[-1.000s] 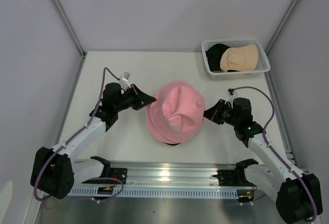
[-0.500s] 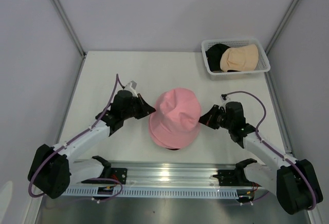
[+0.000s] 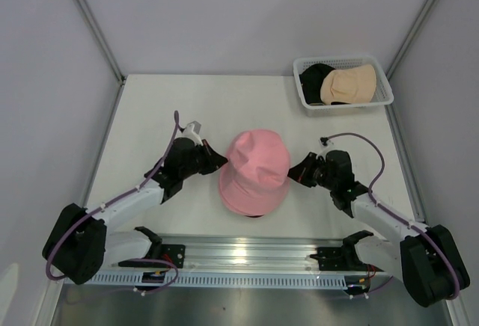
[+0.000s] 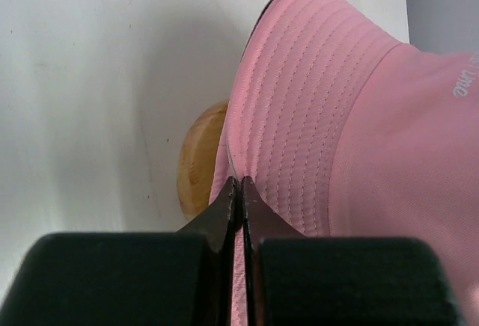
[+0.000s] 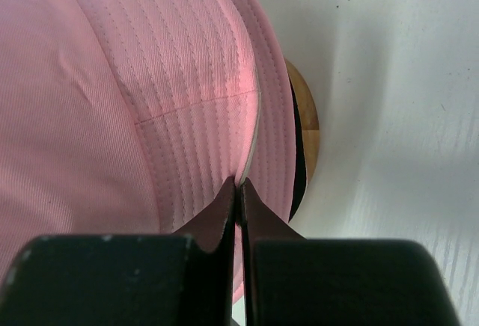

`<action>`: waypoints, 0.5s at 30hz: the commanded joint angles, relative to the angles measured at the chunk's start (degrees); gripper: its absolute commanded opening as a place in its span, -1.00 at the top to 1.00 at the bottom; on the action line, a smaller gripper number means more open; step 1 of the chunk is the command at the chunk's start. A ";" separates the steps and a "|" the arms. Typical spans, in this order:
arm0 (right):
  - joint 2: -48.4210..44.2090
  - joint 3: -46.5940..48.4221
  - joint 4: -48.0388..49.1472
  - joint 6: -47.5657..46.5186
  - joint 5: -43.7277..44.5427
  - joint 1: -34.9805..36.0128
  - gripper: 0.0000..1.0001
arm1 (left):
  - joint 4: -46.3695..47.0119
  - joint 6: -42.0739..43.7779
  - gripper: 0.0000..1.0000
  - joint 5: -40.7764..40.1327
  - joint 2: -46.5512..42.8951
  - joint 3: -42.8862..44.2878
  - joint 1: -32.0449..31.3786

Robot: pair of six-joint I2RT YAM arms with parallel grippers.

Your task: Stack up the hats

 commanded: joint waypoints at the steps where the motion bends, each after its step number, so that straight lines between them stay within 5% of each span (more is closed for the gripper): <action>1: 1.78 0.47 -0.50 -0.95 4.11 0.28 1.00 | -0.13 6.27 0.99 -4.67 4.04 -0.09 -0.08; 3: 2.04 1.44 -1.37 -0.95 5.33 0.28 1.00 | -0.04 7.06 0.99 -5.38 6.24 2.63 0.00; 8: 0.92 6.62 -12.26 -3.05 7.79 0.28 0.60 | 2.42 5.14 0.99 -2.57 12.75 3.87 0.09; 15: -8.75 8.82 -19.83 -2.17 5.78 -2.70 0.35 | 2.43 5.83 0.99 -2.74 8.10 0.79 0.01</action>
